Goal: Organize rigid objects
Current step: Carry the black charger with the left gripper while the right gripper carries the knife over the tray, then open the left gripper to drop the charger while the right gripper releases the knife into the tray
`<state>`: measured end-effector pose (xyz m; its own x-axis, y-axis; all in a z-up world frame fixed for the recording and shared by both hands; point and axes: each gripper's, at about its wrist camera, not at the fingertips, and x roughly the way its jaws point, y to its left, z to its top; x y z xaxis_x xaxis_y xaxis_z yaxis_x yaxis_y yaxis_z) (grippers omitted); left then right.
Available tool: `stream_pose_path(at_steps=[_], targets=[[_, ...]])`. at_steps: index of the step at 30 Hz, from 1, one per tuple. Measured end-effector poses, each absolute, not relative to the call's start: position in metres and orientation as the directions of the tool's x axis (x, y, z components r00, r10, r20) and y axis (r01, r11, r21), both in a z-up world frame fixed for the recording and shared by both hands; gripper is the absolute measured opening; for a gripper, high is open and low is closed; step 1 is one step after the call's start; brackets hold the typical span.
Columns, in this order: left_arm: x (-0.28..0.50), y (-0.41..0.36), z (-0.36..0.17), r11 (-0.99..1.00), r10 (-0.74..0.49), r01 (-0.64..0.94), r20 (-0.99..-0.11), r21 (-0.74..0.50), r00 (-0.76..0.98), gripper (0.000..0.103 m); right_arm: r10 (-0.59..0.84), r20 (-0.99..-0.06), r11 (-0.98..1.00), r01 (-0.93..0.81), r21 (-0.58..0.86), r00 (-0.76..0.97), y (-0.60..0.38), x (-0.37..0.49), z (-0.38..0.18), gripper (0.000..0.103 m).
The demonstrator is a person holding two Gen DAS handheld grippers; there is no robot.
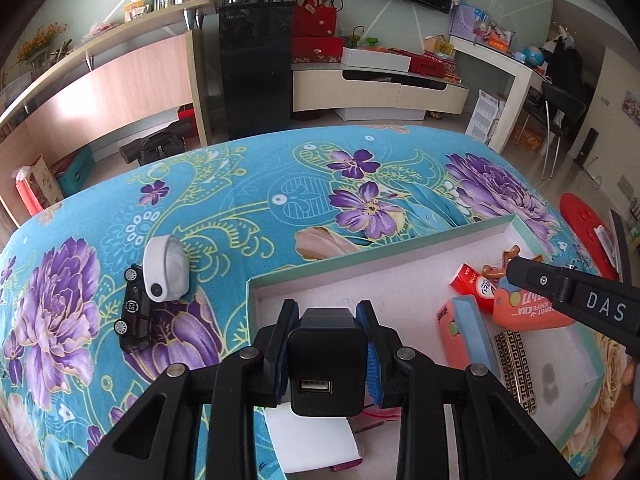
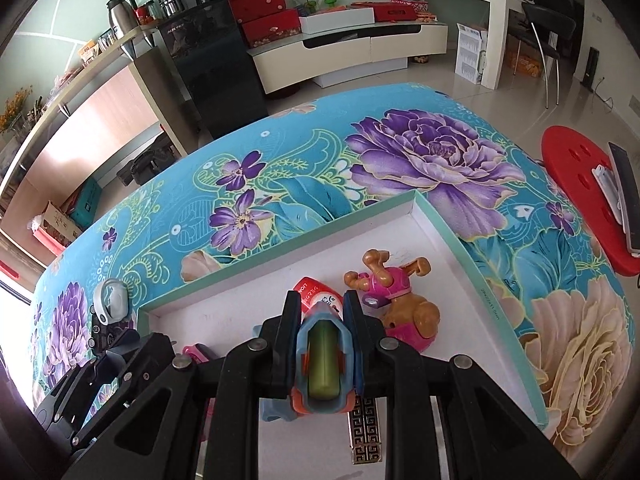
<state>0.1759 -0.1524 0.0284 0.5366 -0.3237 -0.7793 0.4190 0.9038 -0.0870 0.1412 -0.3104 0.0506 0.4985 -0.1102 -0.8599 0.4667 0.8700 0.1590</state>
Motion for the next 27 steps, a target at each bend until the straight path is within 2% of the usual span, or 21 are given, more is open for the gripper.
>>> stream_pose_path(at_steps=[11,13,15,17,25,27], targets=[[0.180,-0.158,0.019,0.907,-0.299,0.417,-0.789,-0.060,0.537,0.033,-0.077,-0.888,0.871,0.464,0.162,0.454,-0.310,0.146,0.035,0.022],[0.180,-0.158,0.018,0.907,-0.300,0.416,-0.791,-0.064,0.534,0.038,-0.078,-0.887,0.872,0.462,0.161,0.456,-0.309,0.146,0.036,0.022],[0.180,-0.157,0.019,0.908,-0.300,0.413,-0.790,-0.065,0.534,0.052,-0.076,-0.886,0.874,0.459,0.161,0.457,-0.308,0.146,0.037,0.022],[0.179,-0.156,0.020,0.911,-0.297,0.408,-0.788,-0.064,0.540,0.058,-0.075,-0.886,0.873,0.460,0.163,0.457,-0.308,0.146,0.038,0.022],[0.179,-0.149,0.027,0.916,-0.296,0.395,-0.784,-0.070,0.546,0.063,-0.079,-0.876,0.875,0.454,0.168,0.475,-0.305,0.145,0.046,0.024],[0.178,-0.146,0.031,0.916,-0.299,0.394,-0.776,-0.072,0.556,0.068,-0.086,-0.874,0.872,0.460,0.166,0.478,-0.306,0.144,0.048,0.033]])
